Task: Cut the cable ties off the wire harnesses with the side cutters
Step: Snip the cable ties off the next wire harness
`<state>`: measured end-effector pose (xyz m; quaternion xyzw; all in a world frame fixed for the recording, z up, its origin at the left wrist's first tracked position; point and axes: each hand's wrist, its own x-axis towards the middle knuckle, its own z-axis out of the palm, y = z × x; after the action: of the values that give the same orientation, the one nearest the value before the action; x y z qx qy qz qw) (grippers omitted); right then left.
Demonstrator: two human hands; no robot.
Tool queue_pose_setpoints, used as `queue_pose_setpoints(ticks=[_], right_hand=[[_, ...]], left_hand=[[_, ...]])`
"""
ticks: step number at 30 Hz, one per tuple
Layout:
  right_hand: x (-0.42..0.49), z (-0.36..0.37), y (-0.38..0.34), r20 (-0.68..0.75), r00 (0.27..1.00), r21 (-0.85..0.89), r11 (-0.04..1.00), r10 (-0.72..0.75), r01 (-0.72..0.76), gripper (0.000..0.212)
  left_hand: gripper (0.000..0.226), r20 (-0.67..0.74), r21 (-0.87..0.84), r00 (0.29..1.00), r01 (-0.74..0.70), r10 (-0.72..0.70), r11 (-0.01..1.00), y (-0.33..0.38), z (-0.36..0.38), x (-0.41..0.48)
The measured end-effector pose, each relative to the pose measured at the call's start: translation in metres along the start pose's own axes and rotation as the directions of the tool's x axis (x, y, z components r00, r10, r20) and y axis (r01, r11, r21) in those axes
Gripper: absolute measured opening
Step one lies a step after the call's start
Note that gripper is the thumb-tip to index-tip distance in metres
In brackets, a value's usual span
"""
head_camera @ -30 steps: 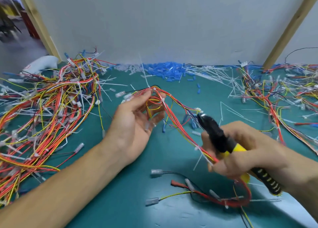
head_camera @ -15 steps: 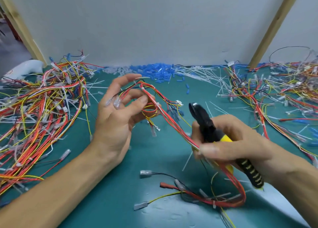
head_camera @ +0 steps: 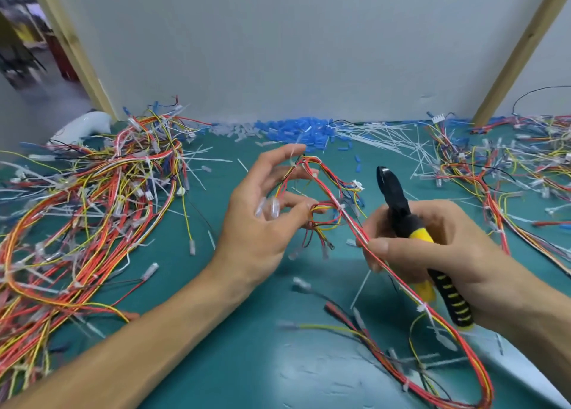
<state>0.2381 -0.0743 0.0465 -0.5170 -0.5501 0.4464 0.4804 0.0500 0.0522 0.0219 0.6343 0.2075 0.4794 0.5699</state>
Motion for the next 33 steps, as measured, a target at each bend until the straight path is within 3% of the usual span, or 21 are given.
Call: queue_pose_setpoints(ticks=[4, 7, 11, 14, 18, 20, 23, 26, 29, 31, 33], right_hand=[[0.0, 0.0, -0.001, -0.079, 0.997, -0.019, 1.0, 0.017, -0.019, 0.007], [0.001, 0.0, 0.0, -0.129, 0.991, -0.067, 0.997, 0.028, -0.037, 0.008], [0.003, 0.003, 0.008, -0.201, 0.979, -0.26, 0.962, 0.026, -0.079, 0.011], [0.004, 0.009, 0.019, -0.237, 0.968, -0.465, 0.885, -0.085, -0.036, 0.015], [0.003, 0.023, 0.029, -0.032, 0.967, -0.745, 0.652, -0.253, 0.146, 0.04], [0.003, 0.025, 0.033, 0.036, 0.968, -0.778, 0.601, -0.248, 0.183, 0.043], [0.005, 0.02, 0.032, 0.027, 0.951, -0.812, 0.548, -0.309, 0.201, 0.039], [0.006, 0.012, 0.029, -0.168, 0.923, -0.748, 0.655, -0.345, 0.109, 0.023], [0.009, 0.009, 0.025, -0.403, 0.898, -0.303, 0.951, -0.178, 0.053, 0.04], [0.012, 0.011, 0.025, -0.483, 0.853, -0.149, 0.978, -0.199, 0.144, 0.038], [0.015, 0.014, 0.029, -0.495, 0.829, -0.216, 0.961, -0.26, 0.172, 0.034]], left_hand=[[0.066, 0.02, -0.036, 0.999, -0.038, 0.038, 0.999, 0.002, -0.001, 0.001], [0.067, 0.028, -0.156, 0.999, -0.031, 0.036, 0.987, 0.003, -0.004, 0.001], [0.06, 0.087, -0.305, 0.995, -0.02, 0.049, 0.952, 0.006, -0.006, -0.002], [0.043, 0.132, -0.327, 0.987, -0.041, 0.088, 0.944, 0.008, -0.004, -0.005], [0.017, 0.132, -0.294, 0.989, -0.027, 0.068, 0.955, 0.008, 0.002, -0.008], [0.01, 0.125, -0.276, 0.991, -0.009, 0.046, 0.961, 0.006, 0.003, -0.009], [0.011, 0.078, -0.301, 0.997, 0.016, 0.008, 0.954, 0.004, 0.001, -0.007], [0.018, -0.004, -0.318, 0.999, 0.034, -0.037, 0.948, 0.003, -0.001, -0.003], [0.014, -0.034, -0.35, 0.994, 0.089, -0.108, 0.933, 0.003, -0.003, -0.002], [0.012, -0.033, -0.372, 0.989, 0.121, -0.143, 0.92, 0.003, -0.003, -0.002], [0.011, -0.039, -0.364, 0.988, 0.125, -0.15, 0.923, 0.004, -0.003, -0.001]])
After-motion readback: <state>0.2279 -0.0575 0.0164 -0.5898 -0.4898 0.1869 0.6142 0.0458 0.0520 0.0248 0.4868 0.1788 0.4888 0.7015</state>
